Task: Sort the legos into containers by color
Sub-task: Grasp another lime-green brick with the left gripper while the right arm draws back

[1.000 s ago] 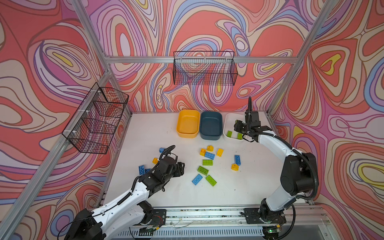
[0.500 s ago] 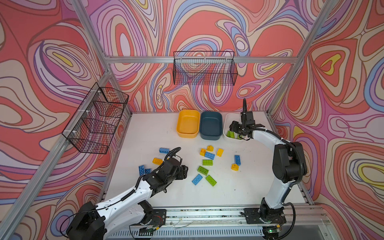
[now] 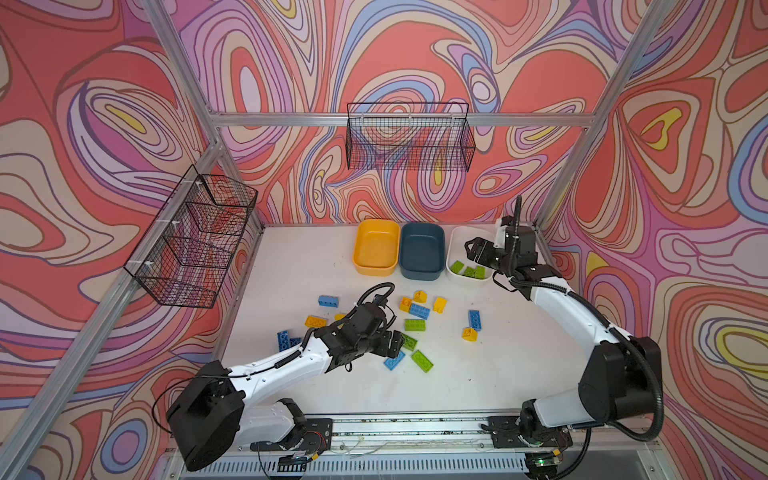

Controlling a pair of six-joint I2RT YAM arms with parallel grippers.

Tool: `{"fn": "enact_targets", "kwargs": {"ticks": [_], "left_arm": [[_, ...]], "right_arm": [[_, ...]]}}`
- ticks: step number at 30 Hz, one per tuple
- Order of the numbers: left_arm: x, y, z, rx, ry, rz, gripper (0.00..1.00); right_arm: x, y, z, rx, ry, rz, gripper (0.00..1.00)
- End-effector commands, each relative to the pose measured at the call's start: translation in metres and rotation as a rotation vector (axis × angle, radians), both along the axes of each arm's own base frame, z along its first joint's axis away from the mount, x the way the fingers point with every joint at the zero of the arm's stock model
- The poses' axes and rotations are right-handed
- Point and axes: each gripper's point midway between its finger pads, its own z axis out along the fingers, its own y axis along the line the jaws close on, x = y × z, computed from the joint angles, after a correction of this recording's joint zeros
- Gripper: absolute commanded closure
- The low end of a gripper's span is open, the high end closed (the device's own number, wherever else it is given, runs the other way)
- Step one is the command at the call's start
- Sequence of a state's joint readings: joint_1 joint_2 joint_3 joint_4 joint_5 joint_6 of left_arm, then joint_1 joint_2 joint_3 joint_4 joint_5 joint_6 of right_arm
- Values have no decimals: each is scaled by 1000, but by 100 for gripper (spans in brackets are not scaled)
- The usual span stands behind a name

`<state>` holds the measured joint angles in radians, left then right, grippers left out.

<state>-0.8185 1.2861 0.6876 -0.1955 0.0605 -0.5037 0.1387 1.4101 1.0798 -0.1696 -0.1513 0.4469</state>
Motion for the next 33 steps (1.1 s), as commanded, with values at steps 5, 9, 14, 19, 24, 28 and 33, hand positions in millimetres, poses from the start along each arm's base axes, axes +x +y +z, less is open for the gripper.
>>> {"fn": "enact_targets", "kwargs": {"ticks": [5, 9, 14, 19, 24, 28, 33], "left_arm": [[-4, -24, -14, 114, 13, -110, 2], [-2, -30, -26, 179, 36, -130, 2], [3, -39, -41, 229, 65, -142, 6], [8, -44, -55, 311, 81, -157, 11], [12, -46, -64, 367, 84, -160, 13], [16, -45, -67, 393, 77, -141, 17], [20, -45, -68, 411, 71, -128, 26]], "right_arm": [[-43, 10, 13, 76, -65, 76, 12], [-60, 10, 14, 78, -68, 93, 12], [-72, 9, 14, 70, -76, 104, 12], [-78, 8, 10, 58, -76, 105, 13], [-80, 6, 3, 50, -63, 99, 14], [-81, 6, 0, 49, -59, 101, 14], [-80, 7, -2, 49, -55, 107, 14]]}}
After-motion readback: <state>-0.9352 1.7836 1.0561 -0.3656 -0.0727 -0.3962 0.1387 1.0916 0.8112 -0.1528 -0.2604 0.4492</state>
